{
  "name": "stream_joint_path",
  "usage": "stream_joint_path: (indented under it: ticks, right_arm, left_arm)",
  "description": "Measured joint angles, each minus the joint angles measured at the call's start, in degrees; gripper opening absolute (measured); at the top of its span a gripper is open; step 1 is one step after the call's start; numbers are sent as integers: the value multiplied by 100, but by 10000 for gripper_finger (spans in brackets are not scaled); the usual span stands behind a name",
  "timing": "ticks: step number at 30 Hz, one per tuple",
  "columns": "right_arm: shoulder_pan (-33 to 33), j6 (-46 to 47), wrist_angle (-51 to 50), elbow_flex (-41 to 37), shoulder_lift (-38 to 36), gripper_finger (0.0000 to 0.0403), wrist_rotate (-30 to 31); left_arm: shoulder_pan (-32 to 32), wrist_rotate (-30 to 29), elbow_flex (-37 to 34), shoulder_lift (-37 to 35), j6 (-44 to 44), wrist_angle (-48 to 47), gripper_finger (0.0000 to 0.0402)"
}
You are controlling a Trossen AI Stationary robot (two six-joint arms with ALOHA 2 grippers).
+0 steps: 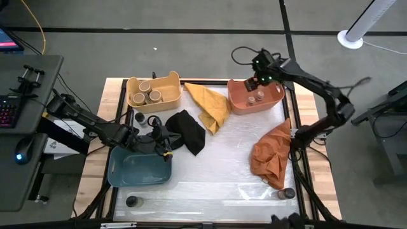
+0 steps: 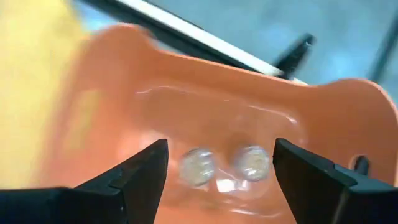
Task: Sort spices by type
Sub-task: Put the bottom right black spice bottle into the blue bin
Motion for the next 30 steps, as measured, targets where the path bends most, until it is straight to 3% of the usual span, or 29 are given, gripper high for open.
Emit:
stream_joint_path:
  ticks: [6,13,21,30]
  right_arm:
    - [1005,123,-278,-286,-979,279,-963]
    - [3233,1176,-334,-1070,-1765,272,-1195]
    - [5879,3440,-335,-1992,-1963,255,-1256]
    - [7993,5993,-368,-2064,-1953,254,-1453]
  left_arm:
    - [-10,3,0,0,-137,-3,0]
    - [-10,1,0,0,-148,0,0]
    - [-10,1,0,0,-193,48,0]
    - [-10,-1,0,0,-303,89,0]
